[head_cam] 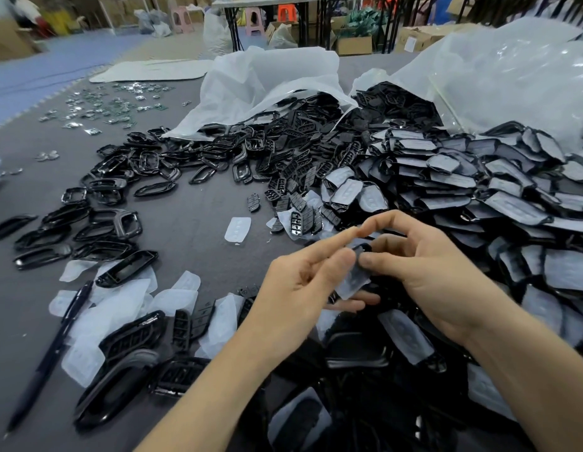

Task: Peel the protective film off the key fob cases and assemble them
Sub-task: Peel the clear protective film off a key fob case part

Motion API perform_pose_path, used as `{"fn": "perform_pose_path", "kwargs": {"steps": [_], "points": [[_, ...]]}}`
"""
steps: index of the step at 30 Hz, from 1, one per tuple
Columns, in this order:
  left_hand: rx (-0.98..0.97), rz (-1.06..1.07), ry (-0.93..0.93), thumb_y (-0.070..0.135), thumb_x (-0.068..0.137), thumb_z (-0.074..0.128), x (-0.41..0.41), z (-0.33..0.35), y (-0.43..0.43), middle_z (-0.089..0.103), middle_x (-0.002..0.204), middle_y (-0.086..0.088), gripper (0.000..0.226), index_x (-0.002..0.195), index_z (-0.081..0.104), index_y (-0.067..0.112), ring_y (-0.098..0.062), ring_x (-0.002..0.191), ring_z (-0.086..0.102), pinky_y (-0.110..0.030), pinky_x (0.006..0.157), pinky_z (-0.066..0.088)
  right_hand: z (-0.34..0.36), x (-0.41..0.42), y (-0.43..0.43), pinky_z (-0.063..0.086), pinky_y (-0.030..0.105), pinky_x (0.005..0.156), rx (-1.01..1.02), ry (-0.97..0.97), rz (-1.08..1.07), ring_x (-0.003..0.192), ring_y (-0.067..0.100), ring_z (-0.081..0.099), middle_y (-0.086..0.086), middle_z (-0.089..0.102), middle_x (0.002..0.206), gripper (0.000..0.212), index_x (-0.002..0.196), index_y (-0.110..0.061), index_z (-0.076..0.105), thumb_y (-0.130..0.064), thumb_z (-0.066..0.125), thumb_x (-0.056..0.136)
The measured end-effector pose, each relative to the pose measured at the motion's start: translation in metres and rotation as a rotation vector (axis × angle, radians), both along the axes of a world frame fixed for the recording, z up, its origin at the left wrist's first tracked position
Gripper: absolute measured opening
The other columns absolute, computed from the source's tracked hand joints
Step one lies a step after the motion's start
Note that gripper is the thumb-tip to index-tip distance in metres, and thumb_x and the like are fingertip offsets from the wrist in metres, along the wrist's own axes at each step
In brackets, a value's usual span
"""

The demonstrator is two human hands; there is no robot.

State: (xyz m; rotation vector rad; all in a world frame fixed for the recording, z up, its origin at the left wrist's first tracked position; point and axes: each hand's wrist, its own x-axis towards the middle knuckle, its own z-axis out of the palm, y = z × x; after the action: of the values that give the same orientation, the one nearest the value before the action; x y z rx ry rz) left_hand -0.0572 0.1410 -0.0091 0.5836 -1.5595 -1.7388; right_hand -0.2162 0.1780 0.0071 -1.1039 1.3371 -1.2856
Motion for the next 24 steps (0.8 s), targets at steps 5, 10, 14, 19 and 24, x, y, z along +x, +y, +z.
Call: {"fn": "perform_pose_path", "kwargs": {"steps": [5,10,14,19,24], "points": [[-0.049,0.074,-0.021,-0.003,0.096,0.049,-0.0036,-0.0073,0.0000,0.075,0.099,0.003,0.040,0.118,0.062,0.028,-0.025,0.081,0.074,-0.024,0.068,0.058,-0.0017,0.0010,-0.0012,0.047,0.025,0.063,0.019,-0.236,-0.001,0.073,0.019,0.054,0.003,0.055,0.071,0.036,0.074,-0.023,0.067,0.009,0.056,0.085],[-0.015,0.127,-0.017,0.000,0.098,0.045,-0.0054,-0.0054,0.0002,0.075,0.093,-0.002,0.032,0.114,0.064,0.020,-0.025,0.076,0.074,-0.023,0.066,0.058,-0.0017,0.0061,0.0002,0.047,0.024,0.045,0.007,-0.275,-0.026,0.064,0.017,0.059,0.003,0.056,0.066,0.030,0.078,-0.017,0.063,0.010,0.052,0.088],[0.015,0.166,-0.020,0.003,0.097,0.047,-0.0080,-0.0035,0.0003,0.075,0.090,0.000,0.026,0.105,0.067,0.018,-0.026,0.073,0.074,-0.025,0.065,0.058,-0.0024,0.0066,-0.0004,0.049,0.023,0.048,-0.030,-0.231,-0.040,0.063,0.012,0.060,-0.004,0.057,0.061,0.039,0.073,-0.023,0.068,0.010,0.052,0.087],[0.011,0.247,0.027,0.015,0.091,0.053,-0.0098,-0.0038,0.0006,0.075,0.080,-0.005,0.017,0.094,0.069,0.014,-0.025,0.066,0.073,-0.023,0.059,0.057,-0.0042,0.0083,-0.0019,0.050,0.025,0.068,-0.082,-0.121,-0.053,0.073,0.015,0.057,-0.003,0.062,0.069,0.038,0.073,-0.026,0.072,0.005,0.056,0.087],[-0.034,0.312,-0.013,0.039,0.079,0.056,-0.0083,-0.0033,0.0008,0.075,0.083,-0.006,0.028,0.095,0.071,0.021,-0.024,0.063,0.073,-0.024,0.055,0.057,-0.0045,0.0089,-0.0018,0.047,0.018,0.056,-0.073,-0.117,-0.056,0.065,0.015,0.053,0.001,0.062,0.069,0.034,0.073,-0.024,0.074,0.003,0.058,0.087]]}}
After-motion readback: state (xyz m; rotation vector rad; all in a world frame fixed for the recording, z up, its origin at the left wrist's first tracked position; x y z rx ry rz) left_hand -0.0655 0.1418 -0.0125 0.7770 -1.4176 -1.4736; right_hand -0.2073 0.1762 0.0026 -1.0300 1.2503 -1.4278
